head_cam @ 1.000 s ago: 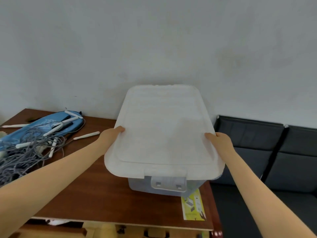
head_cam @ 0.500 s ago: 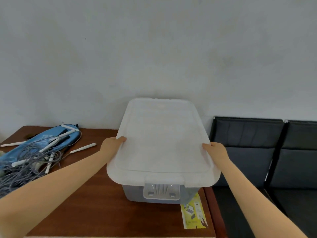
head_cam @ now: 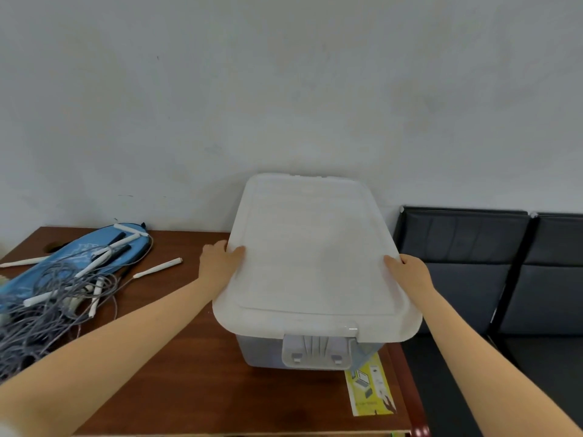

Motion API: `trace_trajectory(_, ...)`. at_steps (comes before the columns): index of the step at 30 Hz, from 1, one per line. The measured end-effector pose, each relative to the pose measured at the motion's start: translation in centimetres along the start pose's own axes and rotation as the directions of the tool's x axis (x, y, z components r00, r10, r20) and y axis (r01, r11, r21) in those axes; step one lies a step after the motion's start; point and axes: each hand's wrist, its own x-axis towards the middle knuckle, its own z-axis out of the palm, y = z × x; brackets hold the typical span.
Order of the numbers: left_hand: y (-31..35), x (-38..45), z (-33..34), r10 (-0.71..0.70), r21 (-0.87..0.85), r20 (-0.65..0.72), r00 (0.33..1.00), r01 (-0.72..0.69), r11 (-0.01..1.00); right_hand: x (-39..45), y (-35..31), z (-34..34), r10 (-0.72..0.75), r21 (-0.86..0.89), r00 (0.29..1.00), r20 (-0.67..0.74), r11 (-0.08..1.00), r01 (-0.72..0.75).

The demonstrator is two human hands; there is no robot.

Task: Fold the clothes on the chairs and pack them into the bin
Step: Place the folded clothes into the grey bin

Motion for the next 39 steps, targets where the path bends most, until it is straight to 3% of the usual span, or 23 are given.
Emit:
trace_trajectory(2, 0.5, -1.3, -0.1, 0.175, 0.083, -0.169, 0.97, -0.163, 0.983, -0.5, -0.3, 0.0, -0.029, -0.085, 0.999, -0.024, 0.996, 0.026)
trace_trajectory(4, 1.0, -2.9, 0.0, 0.39, 0.12, -0.197, 0.9, -0.372, 0.92, -1.2, -0.6, 0.0, -0.147, -0.212, 0.981, -0.123, 0.97, 0.119)
trace_trajectory(7, 0.9, -5.6, 1.0, 0.584, 0.195, 0.07, 0.809, -0.585, 0.787, -3.1, -1.0, 0.4, -0.385, -0.257, 0.908, -0.166, 0.906, 0.337)
trace_trajectory(10, 0.2, -7.5, 2.2, 0.668, 0.261, 0.215, 0.712, -0.701, 0.663, -5.2, -1.0, 1.1, -0.506, -0.229, 0.862, -0.039, 0.844, 0.485)
trace_trajectory(14, 0.6, -8.1, 2.2, 0.646, 0.264, 0.117, 0.754, -0.651, 0.712, -7.9, -0.2, 1.4, -0.576, -0.227, 0.815, 0.068, 0.786, 0.575)
trace_trajectory(20, 0.5, -10.1, 2.8, 0.675, 0.353, 0.105, 0.73, -0.662, 0.661, -12.0, 1.4, 1.5, -0.795, -0.293, 0.541, 0.274, 0.467, 0.834)
trace_trajectory(24, -0.1, -11.2, 2.9, 0.684, 0.337, 0.104, 0.722, -0.673, 0.659, -12.6, 2.0, 1.2, -0.792, -0.359, 0.455, 0.407, 0.32, 0.877)
trace_trajectory(28, -0.2, -11.9, 2.8, 0.646, 0.312, 0.142, 0.75, -0.653, 0.69, -12.7, 2.5, 1.2, -0.787, -0.503, 0.401, 0.468, 0.136, 0.854)
trace_trajectory(33, 0.1, -12.4, 2.4, 0.588, 0.267, 0.166, 0.792, -0.61, 0.746, -12.7, 1.8, 2.2, -0.876, -0.46, 0.346, 0.336, 0.168, 0.872)
trace_trajectory(36, 0.2, -12.3, 2.4, 0.57, 0.251, 0.181, 0.801, -0.598, 0.761, -12.3, 1.6, 2.2, -0.813, -0.479, 0.373, 0.447, 0.134, 0.867)
trace_trajectory(39, 0.3, -12.2, 2.4, 0.562, 0.249, 0.198, 0.803, -0.596, 0.764, -12.4, 2.0, 2.1, -0.794, -0.536, 0.349, 0.499, 0.034, 0.844)
